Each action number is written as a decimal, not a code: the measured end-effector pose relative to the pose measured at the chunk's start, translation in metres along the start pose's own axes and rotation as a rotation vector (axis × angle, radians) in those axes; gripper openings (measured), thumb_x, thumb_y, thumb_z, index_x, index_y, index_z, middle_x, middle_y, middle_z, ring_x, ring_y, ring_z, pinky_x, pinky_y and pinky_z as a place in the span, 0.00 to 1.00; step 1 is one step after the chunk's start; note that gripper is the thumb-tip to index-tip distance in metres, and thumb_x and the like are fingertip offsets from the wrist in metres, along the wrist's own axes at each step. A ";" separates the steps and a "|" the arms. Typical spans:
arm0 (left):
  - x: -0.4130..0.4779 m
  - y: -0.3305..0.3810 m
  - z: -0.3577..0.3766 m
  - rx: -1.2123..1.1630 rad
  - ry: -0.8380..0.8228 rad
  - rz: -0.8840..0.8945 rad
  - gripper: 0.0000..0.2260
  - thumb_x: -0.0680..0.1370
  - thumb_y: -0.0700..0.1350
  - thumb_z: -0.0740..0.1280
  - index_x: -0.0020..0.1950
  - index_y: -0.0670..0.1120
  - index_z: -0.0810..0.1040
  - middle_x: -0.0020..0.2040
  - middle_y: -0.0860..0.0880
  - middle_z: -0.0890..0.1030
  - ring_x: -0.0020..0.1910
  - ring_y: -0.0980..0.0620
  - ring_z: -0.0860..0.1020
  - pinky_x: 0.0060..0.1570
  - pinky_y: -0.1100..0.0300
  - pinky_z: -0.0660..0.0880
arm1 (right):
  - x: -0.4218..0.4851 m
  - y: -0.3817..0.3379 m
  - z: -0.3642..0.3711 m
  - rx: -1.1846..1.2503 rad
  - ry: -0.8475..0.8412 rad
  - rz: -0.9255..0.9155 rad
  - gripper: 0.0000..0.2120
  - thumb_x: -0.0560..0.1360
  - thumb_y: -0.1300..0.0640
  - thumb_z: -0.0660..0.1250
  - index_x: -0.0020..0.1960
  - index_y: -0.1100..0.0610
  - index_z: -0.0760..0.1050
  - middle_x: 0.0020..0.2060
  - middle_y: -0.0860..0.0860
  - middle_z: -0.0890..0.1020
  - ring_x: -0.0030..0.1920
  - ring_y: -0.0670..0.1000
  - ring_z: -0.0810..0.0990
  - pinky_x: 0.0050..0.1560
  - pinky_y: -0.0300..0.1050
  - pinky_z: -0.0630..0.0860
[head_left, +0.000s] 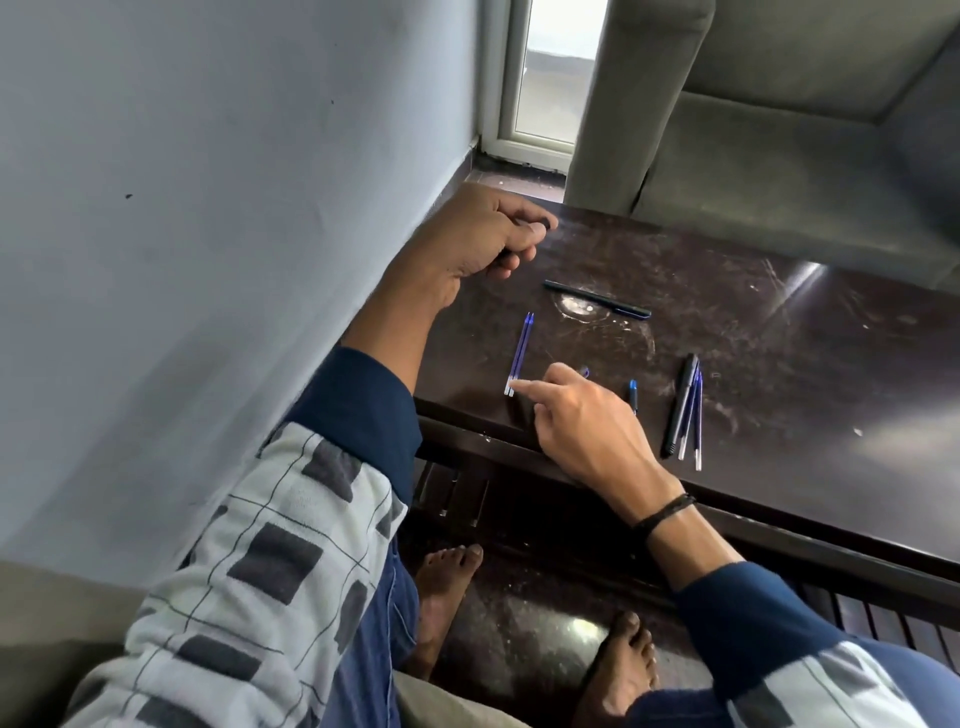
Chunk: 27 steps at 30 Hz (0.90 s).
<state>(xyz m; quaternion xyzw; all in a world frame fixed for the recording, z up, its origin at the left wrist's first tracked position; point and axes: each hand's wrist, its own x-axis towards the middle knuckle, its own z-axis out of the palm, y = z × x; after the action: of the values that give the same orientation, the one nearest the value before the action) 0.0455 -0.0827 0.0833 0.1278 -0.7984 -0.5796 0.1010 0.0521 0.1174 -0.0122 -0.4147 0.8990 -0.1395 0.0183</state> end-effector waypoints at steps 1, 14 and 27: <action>0.001 0.000 0.000 0.001 -0.001 -0.001 0.09 0.80 0.38 0.67 0.56 0.45 0.85 0.36 0.50 0.81 0.29 0.59 0.75 0.36 0.65 0.77 | -0.001 0.000 0.001 -0.006 -0.006 0.001 0.19 0.82 0.58 0.60 0.68 0.45 0.79 0.52 0.48 0.77 0.48 0.57 0.82 0.39 0.52 0.78; 0.008 0.000 0.017 0.000 -0.025 -0.018 0.08 0.80 0.39 0.68 0.55 0.45 0.86 0.35 0.50 0.81 0.29 0.58 0.74 0.34 0.65 0.76 | 0.002 0.012 0.006 -0.074 0.039 -0.028 0.12 0.81 0.60 0.63 0.58 0.49 0.81 0.50 0.47 0.77 0.45 0.57 0.82 0.36 0.54 0.79; 0.006 0.001 0.023 0.001 -0.040 -0.018 0.08 0.80 0.38 0.68 0.56 0.43 0.85 0.36 0.48 0.80 0.29 0.57 0.73 0.34 0.65 0.76 | 0.007 0.029 0.016 -0.101 0.180 -0.138 0.12 0.76 0.64 0.69 0.57 0.52 0.81 0.50 0.49 0.76 0.45 0.54 0.80 0.29 0.51 0.77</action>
<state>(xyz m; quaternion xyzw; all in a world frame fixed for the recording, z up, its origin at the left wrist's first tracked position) 0.0328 -0.0633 0.0770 0.1235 -0.7993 -0.5827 0.0799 0.0280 0.1261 -0.0350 -0.4620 0.8721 -0.1315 -0.0933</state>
